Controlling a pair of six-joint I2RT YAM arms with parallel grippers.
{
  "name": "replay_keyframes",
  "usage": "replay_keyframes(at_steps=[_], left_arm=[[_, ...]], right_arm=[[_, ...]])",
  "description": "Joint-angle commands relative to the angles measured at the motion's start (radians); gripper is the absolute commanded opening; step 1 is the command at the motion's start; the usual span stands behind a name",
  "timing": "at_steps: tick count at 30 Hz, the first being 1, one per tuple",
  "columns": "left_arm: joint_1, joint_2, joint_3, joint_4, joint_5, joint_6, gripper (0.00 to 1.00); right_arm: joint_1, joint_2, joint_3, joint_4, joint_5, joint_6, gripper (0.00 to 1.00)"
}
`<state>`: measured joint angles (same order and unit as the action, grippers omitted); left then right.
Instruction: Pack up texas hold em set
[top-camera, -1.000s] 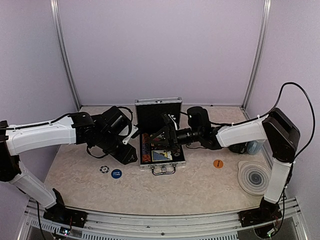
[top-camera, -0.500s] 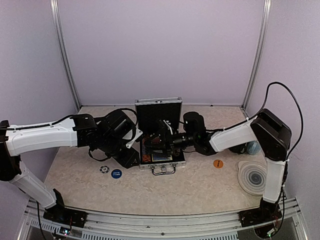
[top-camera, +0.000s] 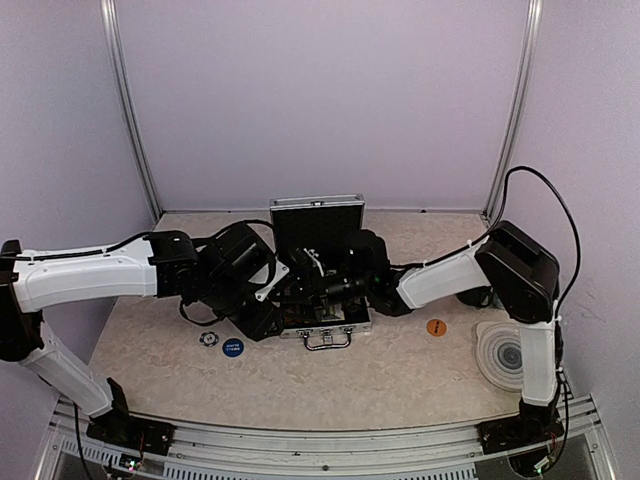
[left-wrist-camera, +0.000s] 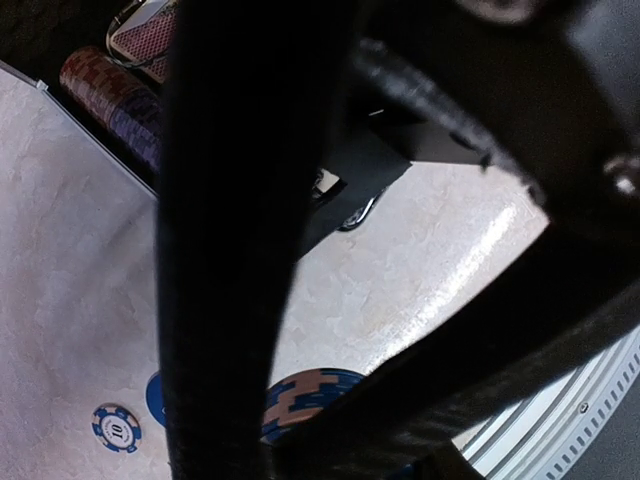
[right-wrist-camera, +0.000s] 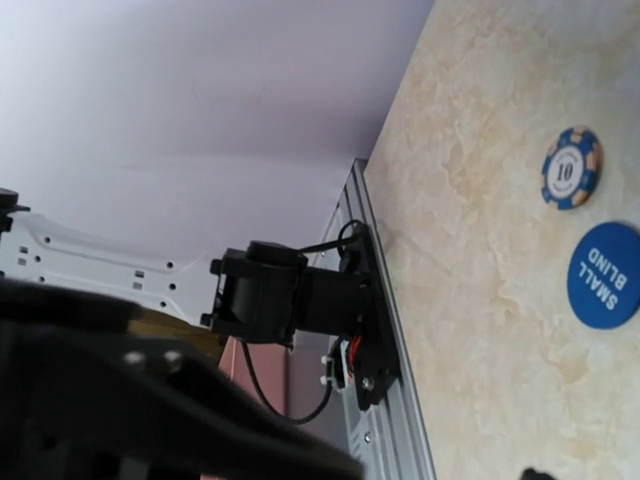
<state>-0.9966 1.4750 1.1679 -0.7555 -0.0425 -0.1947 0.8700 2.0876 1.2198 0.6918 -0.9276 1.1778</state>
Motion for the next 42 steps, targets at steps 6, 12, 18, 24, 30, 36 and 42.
replay_keyframes(at_steps=[6, 12, 18, 24, 30, 36, 42], left_arm=[[-0.012, 0.008, 0.015, 0.027, -0.014, -0.003, 0.0], [-0.014, 0.008, 0.014, 0.031, -0.01, -0.006, 0.0], [-0.019, 0.01, 0.008, 0.029, -0.013, -0.009, 0.0], [-0.021, 0.011, 0.004, 0.036, -0.016, -0.017, 0.0], [-0.023, 0.01, 0.004, 0.034, -0.044, -0.025, 0.14], [-0.023, -0.009, 0.006, 0.047, -0.037, -0.025, 0.54], [-0.023, -0.02, 0.004, 0.048, -0.028, -0.027, 0.69]], right_arm=[[0.037, 0.063, 0.06, 0.043, -0.056, 0.023, 0.82], [0.047, 0.09, 0.081, 0.038, -0.077, 0.019, 0.67], [0.047, 0.101, 0.073, 0.062, -0.096, 0.031, 0.3], [0.047, 0.09, 0.067, 0.07, -0.118, 0.031, 0.02], [0.044, 0.069, 0.058, 0.066, -0.121, 0.02, 0.0], [0.033, 0.063, 0.042, 0.068, -0.114, 0.018, 0.0], [0.012, 0.045, 0.018, 0.07, -0.101, 0.014, 0.0]])
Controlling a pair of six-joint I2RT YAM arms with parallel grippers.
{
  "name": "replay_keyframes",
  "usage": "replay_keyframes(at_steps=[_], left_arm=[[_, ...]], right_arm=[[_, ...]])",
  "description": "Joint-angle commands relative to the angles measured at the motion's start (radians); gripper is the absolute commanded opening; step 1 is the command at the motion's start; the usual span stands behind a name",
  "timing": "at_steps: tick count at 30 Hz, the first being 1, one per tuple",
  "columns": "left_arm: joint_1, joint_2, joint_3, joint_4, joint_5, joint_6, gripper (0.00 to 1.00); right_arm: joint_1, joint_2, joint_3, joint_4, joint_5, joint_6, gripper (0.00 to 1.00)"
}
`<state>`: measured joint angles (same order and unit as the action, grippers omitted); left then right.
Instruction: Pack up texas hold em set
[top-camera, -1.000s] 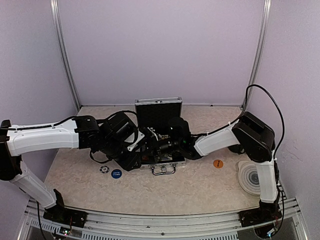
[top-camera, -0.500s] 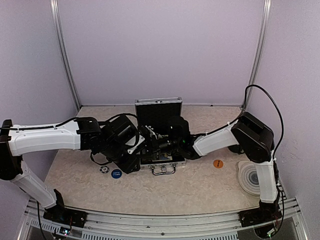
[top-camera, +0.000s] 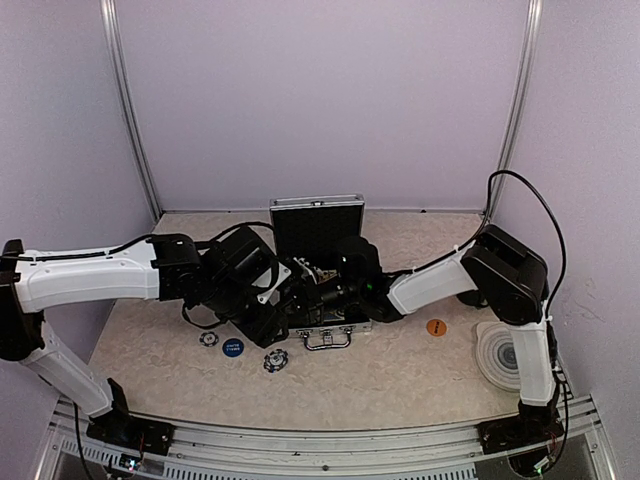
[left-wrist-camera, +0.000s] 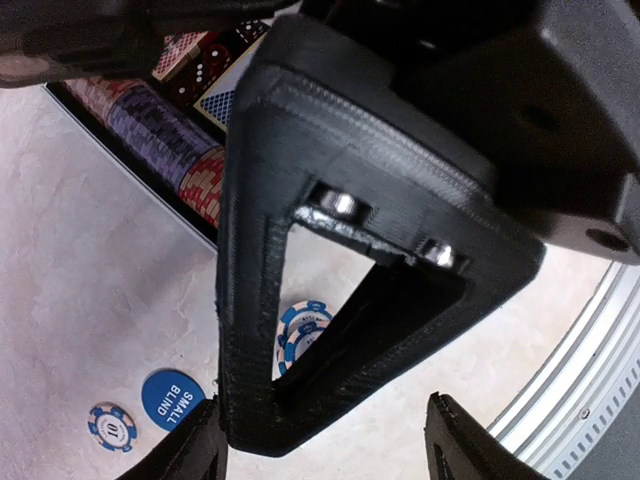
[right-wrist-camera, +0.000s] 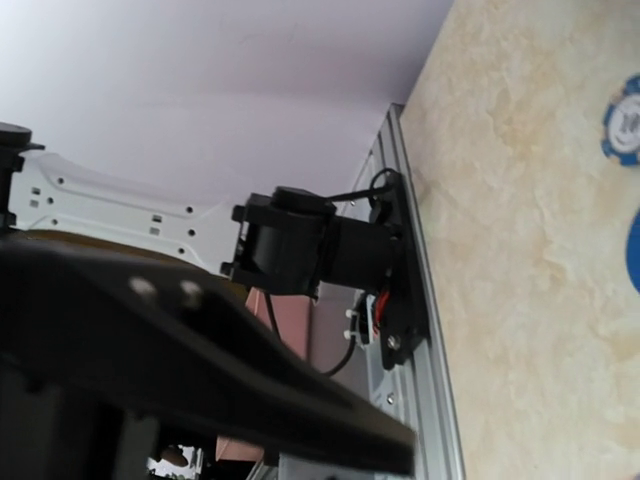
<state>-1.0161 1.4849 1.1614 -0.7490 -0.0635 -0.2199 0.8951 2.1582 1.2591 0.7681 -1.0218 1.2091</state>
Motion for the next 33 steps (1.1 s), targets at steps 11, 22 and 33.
replay_keyframes(at_steps=[11, 22, 33], left_arm=[[0.012, -0.054, -0.034, 0.059, -0.016, -0.014, 0.69], [0.028, -0.038, -0.101, 0.081, -0.007, -0.004, 0.82], [0.057, -0.01, -0.159, 0.093, 0.05, -0.064, 0.68]], right_arm=[[-0.062, -0.12, -0.025, -0.347, 0.106, -0.294, 0.0], [-0.093, -0.236, -0.05, -0.71, 0.353, -0.678, 0.18], [-0.085, -0.295, -0.141, -0.704, 0.325, -0.741, 0.22]])
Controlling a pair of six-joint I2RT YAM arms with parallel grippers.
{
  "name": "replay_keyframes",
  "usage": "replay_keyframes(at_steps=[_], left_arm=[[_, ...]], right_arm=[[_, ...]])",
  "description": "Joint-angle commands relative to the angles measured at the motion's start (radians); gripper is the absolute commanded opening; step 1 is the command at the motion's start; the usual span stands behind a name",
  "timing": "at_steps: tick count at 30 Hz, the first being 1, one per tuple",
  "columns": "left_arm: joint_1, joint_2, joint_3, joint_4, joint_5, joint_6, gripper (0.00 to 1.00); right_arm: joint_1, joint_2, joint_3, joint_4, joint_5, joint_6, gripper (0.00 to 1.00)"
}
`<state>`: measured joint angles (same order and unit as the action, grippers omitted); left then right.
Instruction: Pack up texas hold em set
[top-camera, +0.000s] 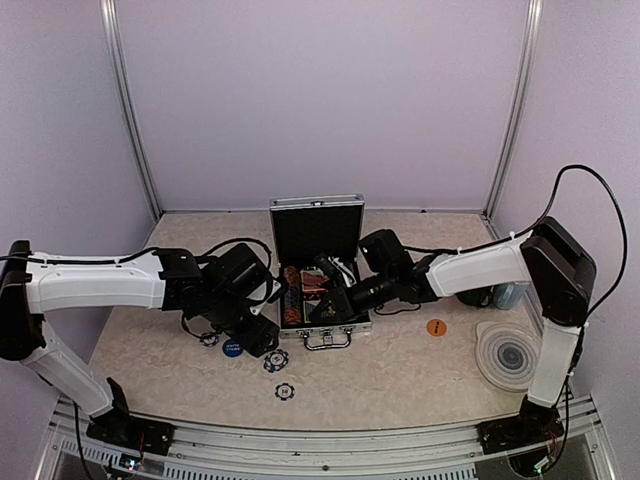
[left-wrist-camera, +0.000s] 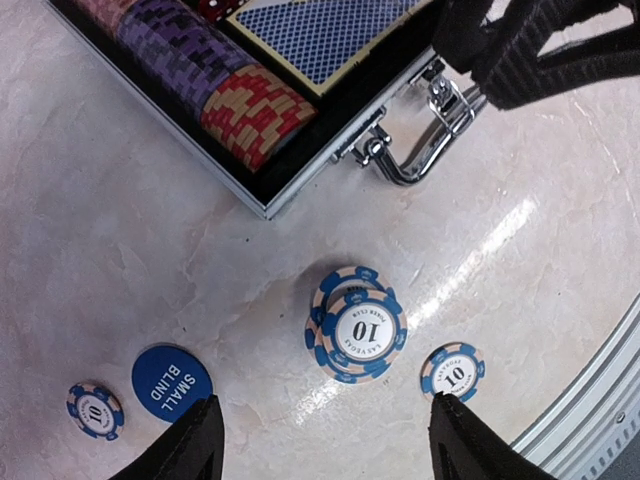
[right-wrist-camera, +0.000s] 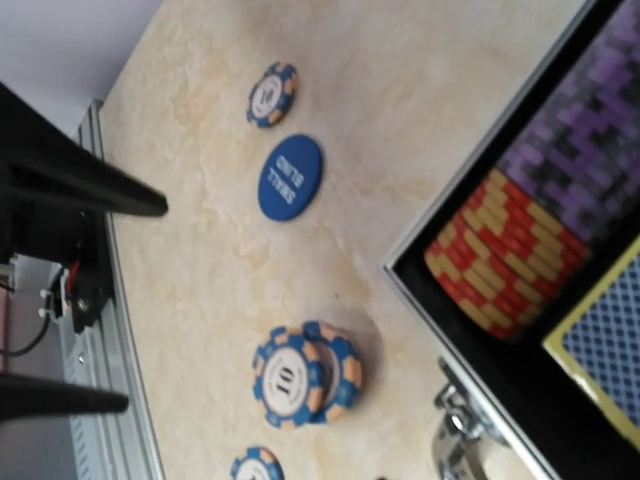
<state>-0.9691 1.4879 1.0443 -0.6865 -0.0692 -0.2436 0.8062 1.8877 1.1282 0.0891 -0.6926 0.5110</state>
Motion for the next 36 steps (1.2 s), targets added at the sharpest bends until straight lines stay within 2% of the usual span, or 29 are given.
replay_keyframes(at_steps=[1, 5, 11, 13, 21, 36], left_arm=[[0.018, -0.017, -0.063, 0.045, 0.087, -0.056, 0.65], [0.026, -0.023, -0.116, 0.071, 0.139, -0.108, 0.46], [0.052, 0.0, -0.135, 0.084, 0.16, -0.132, 0.08], [0.064, 0.009, -0.147, 0.092, 0.176, -0.142, 0.0], [0.073, 0.024, -0.171, 0.108, 0.223, -0.158, 0.0], [0.075, 0.082, -0.181, 0.135, 0.265, -0.158, 0.0]], right_arm=[[0.013, -0.023, -0.006, -0.03, 0.0, -0.048, 0.22], [0.055, 0.006, 0.028, -0.067, 0.038, -0.074, 0.22], [0.086, 0.084, 0.088, -0.079, 0.045, -0.071, 0.23], [0.1, 0.11, 0.119, -0.099, 0.057, -0.076, 0.23], [0.141, 0.18, 0.203, -0.171, 0.081, -0.112, 0.23], [0.162, 0.238, 0.253, -0.249, 0.192, -0.135, 0.23]])
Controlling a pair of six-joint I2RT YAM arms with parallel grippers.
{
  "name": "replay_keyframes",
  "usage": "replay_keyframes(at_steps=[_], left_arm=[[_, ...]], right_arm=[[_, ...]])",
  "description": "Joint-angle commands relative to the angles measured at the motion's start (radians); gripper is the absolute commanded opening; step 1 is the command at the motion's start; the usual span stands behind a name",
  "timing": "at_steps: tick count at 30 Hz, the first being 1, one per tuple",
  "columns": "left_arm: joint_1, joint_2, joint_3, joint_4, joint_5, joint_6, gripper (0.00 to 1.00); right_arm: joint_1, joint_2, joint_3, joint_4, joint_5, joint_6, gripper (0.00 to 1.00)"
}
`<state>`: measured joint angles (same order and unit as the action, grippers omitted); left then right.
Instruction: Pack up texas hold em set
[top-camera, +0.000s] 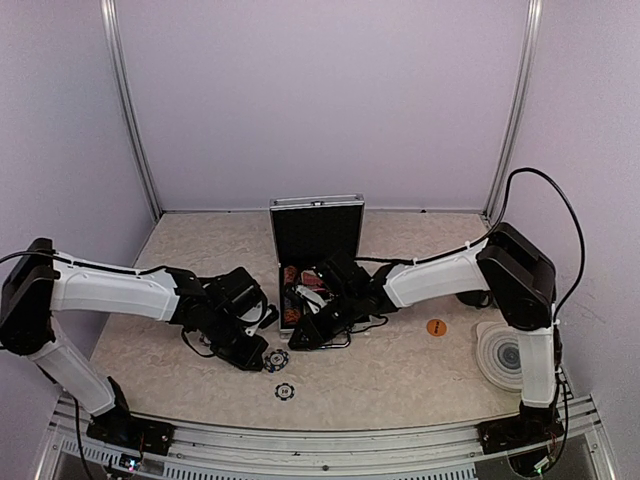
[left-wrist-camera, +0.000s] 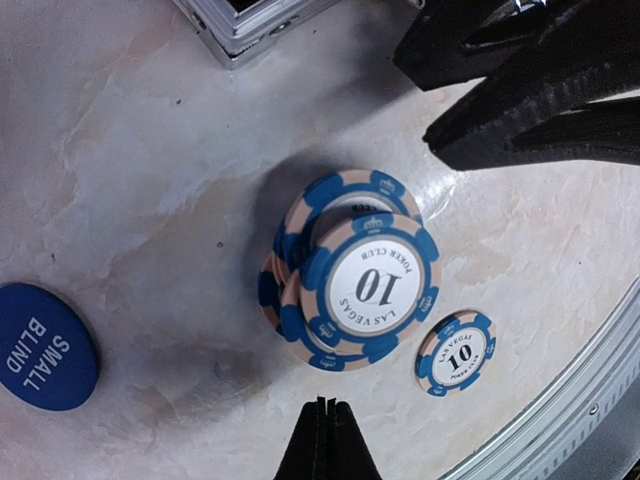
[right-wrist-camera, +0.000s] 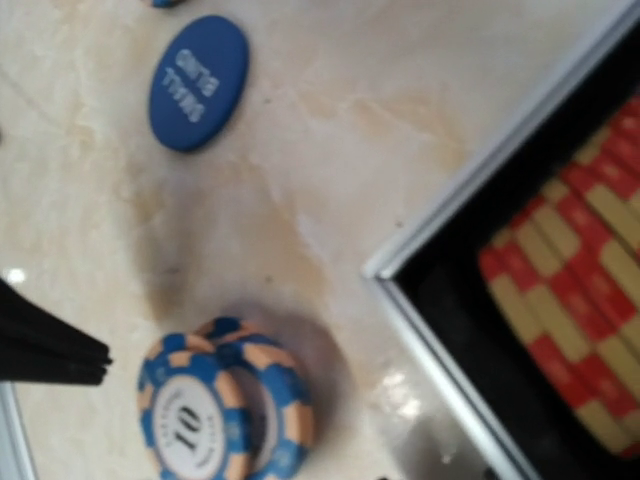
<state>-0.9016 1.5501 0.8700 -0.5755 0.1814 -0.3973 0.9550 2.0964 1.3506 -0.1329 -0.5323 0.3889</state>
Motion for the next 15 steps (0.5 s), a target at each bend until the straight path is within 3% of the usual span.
replay_keyframes(at_steps=[1, 15], left_arm=[[0.007, 0.023, -0.004, 0.027, 0.013, -0.005, 0.0], [0.016, 0.039, 0.008, 0.034, -0.006, -0.007, 0.0]], right_arm=[[0.013, 0.034, 0.034, -0.028, 0.032, -0.013, 0.23], [0.013, 0.083, 0.085, -0.053, 0.015, -0.031, 0.24]])
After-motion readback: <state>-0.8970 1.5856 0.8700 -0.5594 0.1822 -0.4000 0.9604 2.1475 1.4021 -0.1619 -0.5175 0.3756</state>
